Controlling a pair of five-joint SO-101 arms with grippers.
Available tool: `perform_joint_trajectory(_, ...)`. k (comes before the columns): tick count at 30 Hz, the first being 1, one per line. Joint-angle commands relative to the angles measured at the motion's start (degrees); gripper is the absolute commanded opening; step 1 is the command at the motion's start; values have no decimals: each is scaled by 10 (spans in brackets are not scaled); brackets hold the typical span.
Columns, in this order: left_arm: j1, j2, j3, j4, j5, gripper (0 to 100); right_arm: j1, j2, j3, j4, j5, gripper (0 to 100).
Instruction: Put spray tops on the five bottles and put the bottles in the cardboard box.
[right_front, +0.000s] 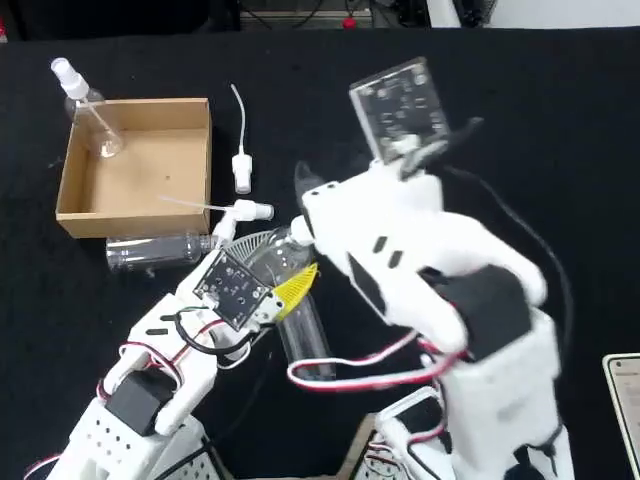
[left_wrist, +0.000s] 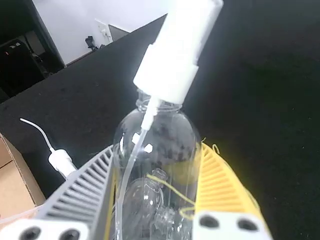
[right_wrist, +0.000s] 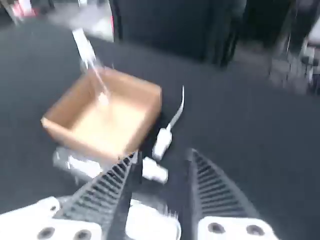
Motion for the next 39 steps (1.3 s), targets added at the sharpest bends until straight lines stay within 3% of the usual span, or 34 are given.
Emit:
perform_joint_trajectory(1, -1, -6, -29, -16, 5, 95, -3, 4, -116, 8, 7, 158)
perform_joint_trajectory(7, -109, -6, -124, -16, 27, 95, 108, 7, -166, 71, 7, 115)
perform_joint_trajectory(12, -241, 1, -145, -103, 156, 95, 210, 4, -9, 32, 9, 116)
perform_joint_trajectory(17, -328, 2, -95, -224, 248, 95, 230, 4, 204, -80, 8, 116)
perform_joint_trajectory(23, -343, 21, -42, -323, 251, 95, 229, 4, 477, -328, 4, 114)
perform_joint_trajectory(28, -343, 158, -56, -411, 251, 95, 229, 7, 618, -500, 4, 114)
perform_joint_trajectory(32, -344, 321, -100, -492, 251, 97, 229, 7, 676, -564, 4, 114)
perform_joint_trajectory(39, -345, 537, -175, -618, 251, 98, 230, 7, 686, -573, 4, 114)
